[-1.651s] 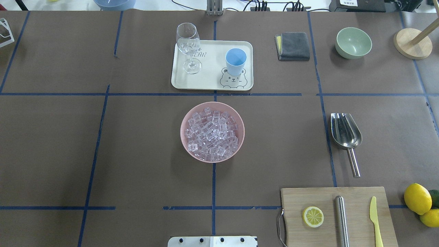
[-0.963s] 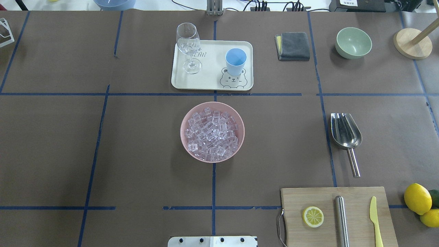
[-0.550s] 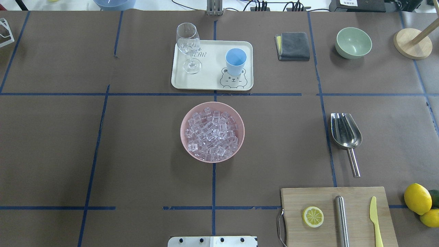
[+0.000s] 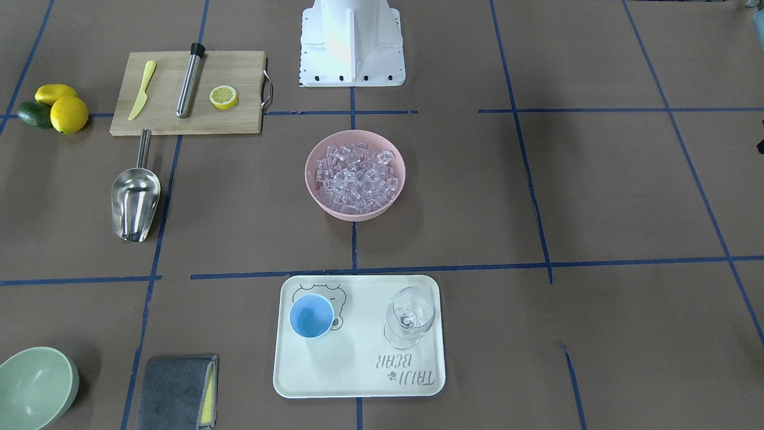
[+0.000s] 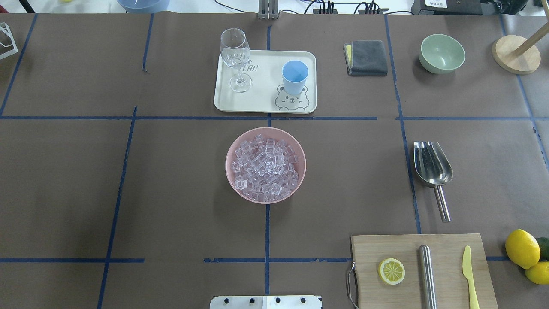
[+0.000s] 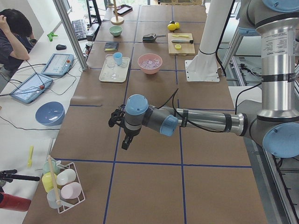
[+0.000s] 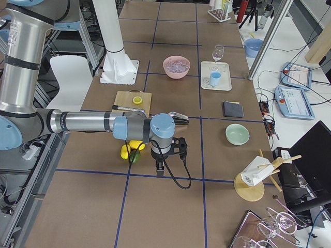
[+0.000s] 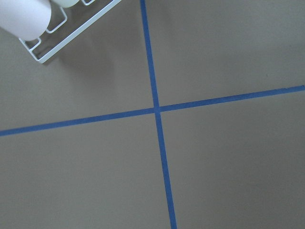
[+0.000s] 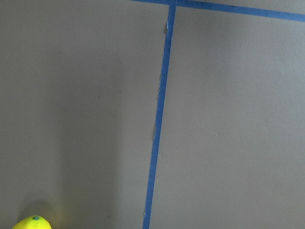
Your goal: Put ice in cup with scoop
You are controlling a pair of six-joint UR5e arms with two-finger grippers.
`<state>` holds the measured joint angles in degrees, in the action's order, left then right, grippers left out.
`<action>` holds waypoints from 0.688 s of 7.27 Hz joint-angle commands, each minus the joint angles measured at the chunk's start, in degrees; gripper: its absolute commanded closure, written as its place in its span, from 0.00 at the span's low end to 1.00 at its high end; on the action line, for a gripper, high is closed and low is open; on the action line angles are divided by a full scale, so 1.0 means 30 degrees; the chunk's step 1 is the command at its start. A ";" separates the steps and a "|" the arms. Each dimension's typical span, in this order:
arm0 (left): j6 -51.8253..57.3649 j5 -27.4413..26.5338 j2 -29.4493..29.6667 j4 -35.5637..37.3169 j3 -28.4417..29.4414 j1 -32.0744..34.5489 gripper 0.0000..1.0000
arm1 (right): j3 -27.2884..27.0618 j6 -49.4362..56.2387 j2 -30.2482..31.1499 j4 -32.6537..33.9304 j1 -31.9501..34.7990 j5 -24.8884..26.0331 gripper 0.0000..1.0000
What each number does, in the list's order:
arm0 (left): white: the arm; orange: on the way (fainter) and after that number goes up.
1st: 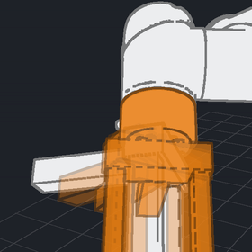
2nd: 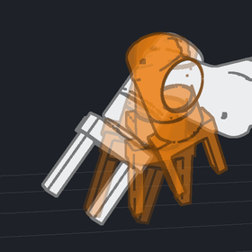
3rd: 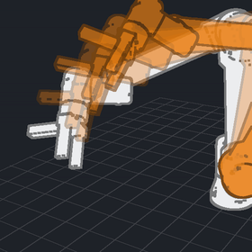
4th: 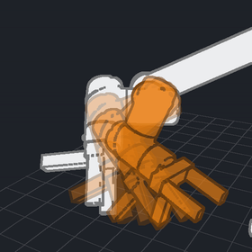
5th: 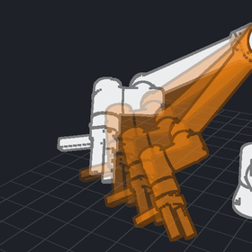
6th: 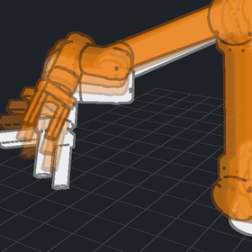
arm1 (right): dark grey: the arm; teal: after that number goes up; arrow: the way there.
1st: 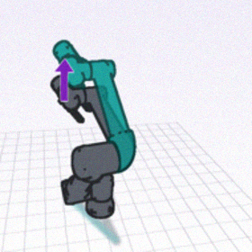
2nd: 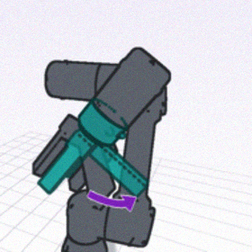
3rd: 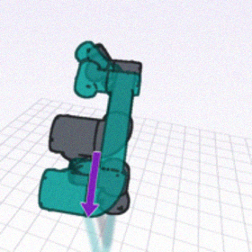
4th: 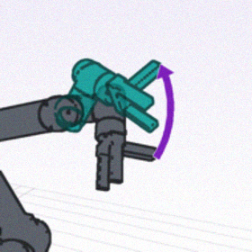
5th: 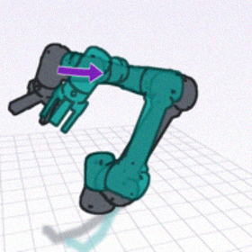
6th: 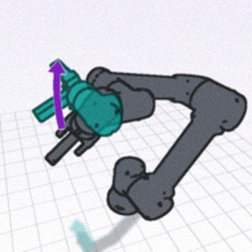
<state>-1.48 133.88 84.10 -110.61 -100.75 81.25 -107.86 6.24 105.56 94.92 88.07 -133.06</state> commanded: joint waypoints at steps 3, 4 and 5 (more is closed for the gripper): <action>0.0025 0.0486 0.3456 -0.1476 0.0595 -0.4726 0.00 | -0.0022 -0.0001 -0.0029 0.0000 0.0000 -0.0001 0.00; 0.0026 0.1853 0.3838 -0.2467 0.1003 -0.5426 0.00 | -0.0080 -0.0030 -0.0029 0.0000 0.0000 -0.0001 0.00; -0.0177 0.2505 0.4567 -0.3579 0.1123 -0.6709 0.00 | -0.0139 -0.0030 -0.0029 0.0000 -0.0029 -0.0001 0.00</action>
<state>-1.57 138.44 95.46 -117.71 -98.11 65.03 -108.09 6.18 105.47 94.92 88.04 -133.07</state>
